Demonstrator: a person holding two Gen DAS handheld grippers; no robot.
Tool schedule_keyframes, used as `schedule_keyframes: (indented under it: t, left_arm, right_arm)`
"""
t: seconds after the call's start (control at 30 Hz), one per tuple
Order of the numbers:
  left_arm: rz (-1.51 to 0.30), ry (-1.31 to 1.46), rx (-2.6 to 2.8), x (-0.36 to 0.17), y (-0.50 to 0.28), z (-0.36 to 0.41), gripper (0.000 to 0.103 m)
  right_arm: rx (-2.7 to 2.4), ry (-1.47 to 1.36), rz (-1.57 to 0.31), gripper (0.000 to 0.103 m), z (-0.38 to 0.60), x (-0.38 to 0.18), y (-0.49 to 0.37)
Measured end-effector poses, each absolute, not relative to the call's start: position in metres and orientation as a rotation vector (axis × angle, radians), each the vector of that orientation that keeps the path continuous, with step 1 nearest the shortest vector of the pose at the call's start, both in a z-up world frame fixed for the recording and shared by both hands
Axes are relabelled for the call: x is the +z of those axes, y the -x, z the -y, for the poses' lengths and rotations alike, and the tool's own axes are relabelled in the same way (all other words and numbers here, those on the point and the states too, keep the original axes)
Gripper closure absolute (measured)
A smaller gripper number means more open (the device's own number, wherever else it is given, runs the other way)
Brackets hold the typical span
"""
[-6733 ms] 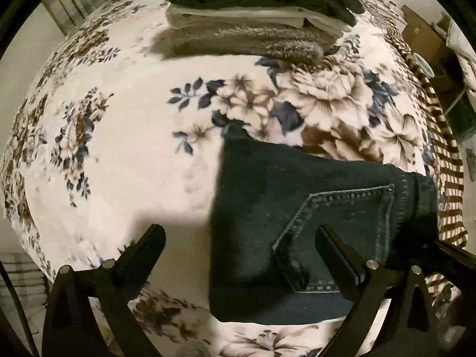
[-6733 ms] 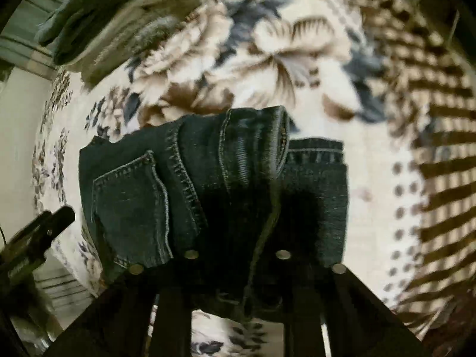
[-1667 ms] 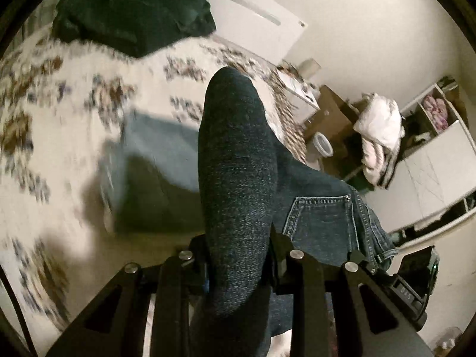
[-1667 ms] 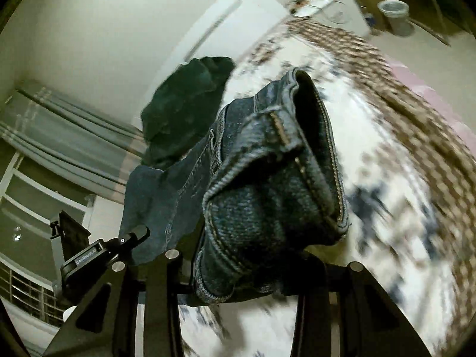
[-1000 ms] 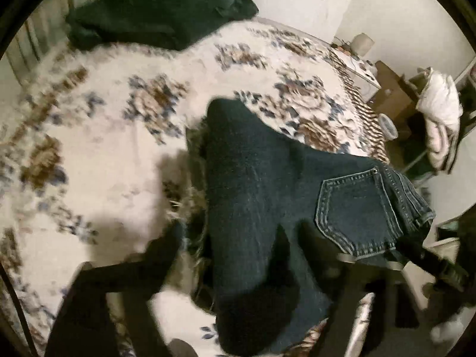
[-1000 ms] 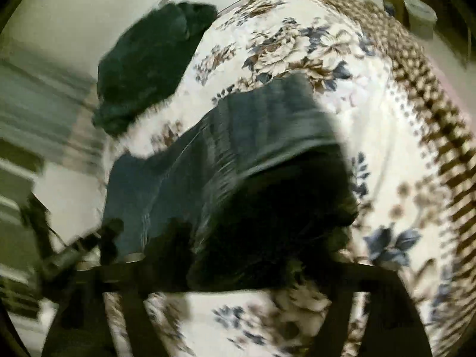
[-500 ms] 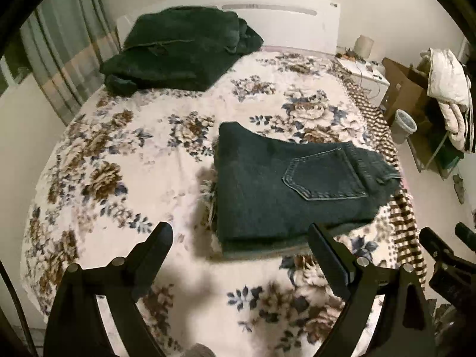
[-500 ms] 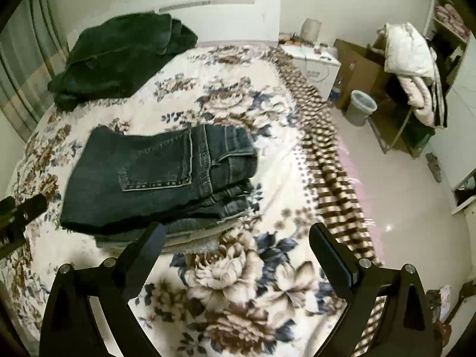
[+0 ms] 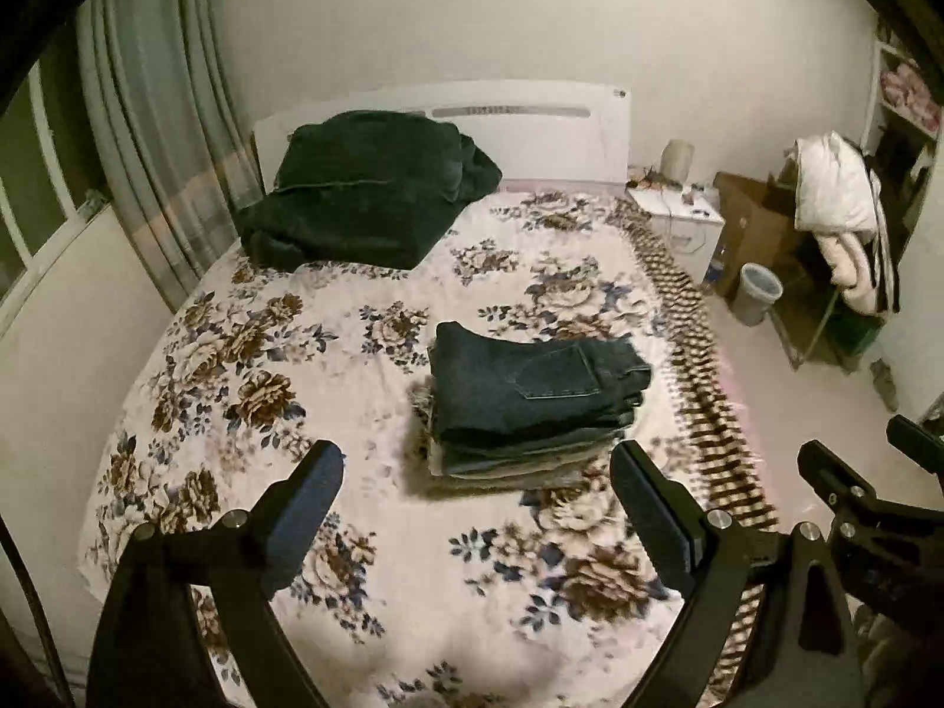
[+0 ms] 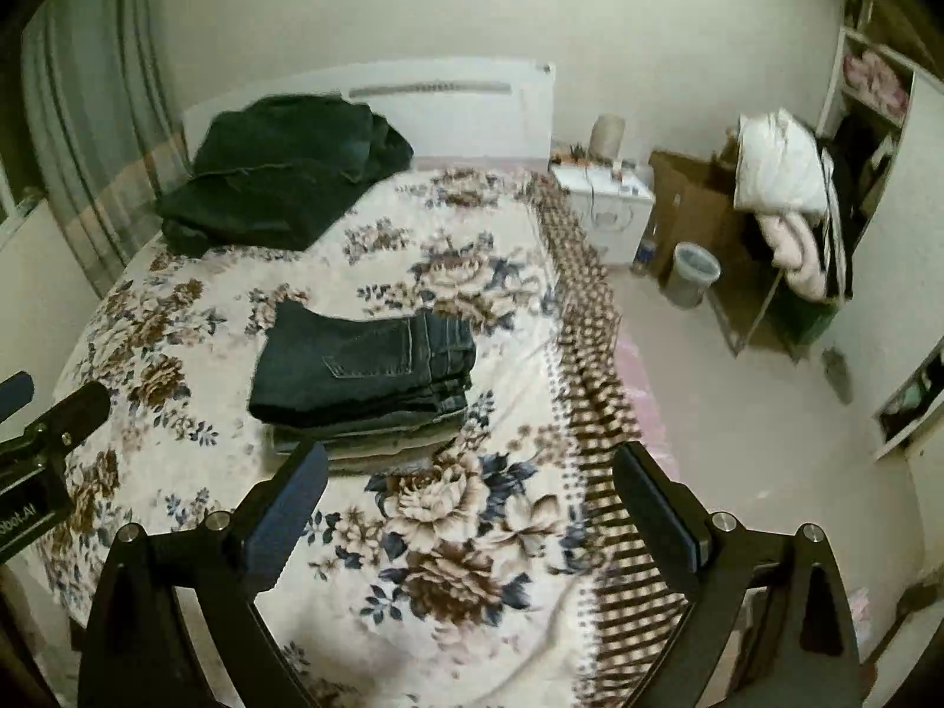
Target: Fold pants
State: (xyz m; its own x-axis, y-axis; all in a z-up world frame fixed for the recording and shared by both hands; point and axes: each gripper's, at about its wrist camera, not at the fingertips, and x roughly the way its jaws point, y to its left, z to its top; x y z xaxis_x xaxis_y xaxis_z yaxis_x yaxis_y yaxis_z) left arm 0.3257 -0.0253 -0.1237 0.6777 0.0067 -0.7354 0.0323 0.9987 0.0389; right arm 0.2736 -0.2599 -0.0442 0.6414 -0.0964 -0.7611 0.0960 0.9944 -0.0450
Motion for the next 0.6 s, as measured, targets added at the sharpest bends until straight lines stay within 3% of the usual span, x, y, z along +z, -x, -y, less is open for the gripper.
schedule_keyframes:
  t: [0.23, 0.6]
  left_arm:
    - [-0.779, -0.019, -0.009, -0.081, -0.275, 0.025, 0.01]
    - [-0.731, -0.015, 0.015, -0.044, -0.224, 0.028, 0.01]
  right_arm:
    - [-0.075, -0.02, -0.813, 0.004, 0.257, 0.034, -0.202]
    - [-0.043, -0.029, -0.753, 0.004, 0.257, 0.101, -0.143]
